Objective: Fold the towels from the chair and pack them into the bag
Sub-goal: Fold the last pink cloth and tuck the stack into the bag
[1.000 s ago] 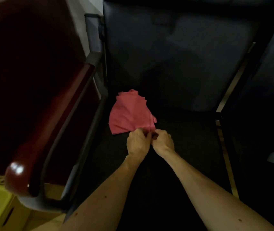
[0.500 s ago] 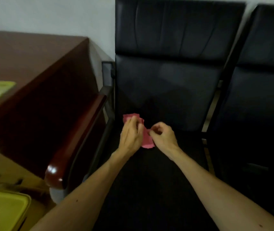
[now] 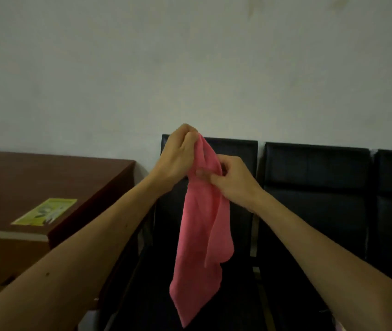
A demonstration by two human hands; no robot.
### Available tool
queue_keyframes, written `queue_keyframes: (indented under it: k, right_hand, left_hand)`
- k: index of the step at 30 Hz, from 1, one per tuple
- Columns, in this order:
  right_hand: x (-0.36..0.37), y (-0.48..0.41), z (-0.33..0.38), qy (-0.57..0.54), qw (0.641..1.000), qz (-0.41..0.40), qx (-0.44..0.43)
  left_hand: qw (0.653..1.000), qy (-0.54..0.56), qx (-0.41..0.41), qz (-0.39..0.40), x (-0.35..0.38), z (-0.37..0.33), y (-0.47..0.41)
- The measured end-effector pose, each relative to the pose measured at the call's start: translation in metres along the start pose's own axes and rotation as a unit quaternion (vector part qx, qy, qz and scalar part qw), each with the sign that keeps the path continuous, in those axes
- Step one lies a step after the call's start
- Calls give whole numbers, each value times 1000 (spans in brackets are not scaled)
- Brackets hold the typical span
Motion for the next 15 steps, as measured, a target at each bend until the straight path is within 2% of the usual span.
queue_keyframes:
  k: [6, 10, 15]
  right_hand:
    - [-55, 43, 79, -42, 998, -18, -35]
    - [-81, 70, 100, -82, 996, -13, -9]
    - [-100, 104, 108, -55, 998, -5, -12]
  left_hand:
    - [998, 61, 24, 13, 10, -90, 16]
    - [992, 66, 38, 102, 27, -131, 35]
    - [979, 17, 61, 193, 44, -157, 66]
Point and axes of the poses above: each hand's wrist, its own y-axis away from the middle knuckle, its own x-axis out of the palm, z = x × y, the point moved 10 cm from there along -y, towards the middle knuckle, and after that the axes turned 8 degrees about y, right-handed, at the moved point
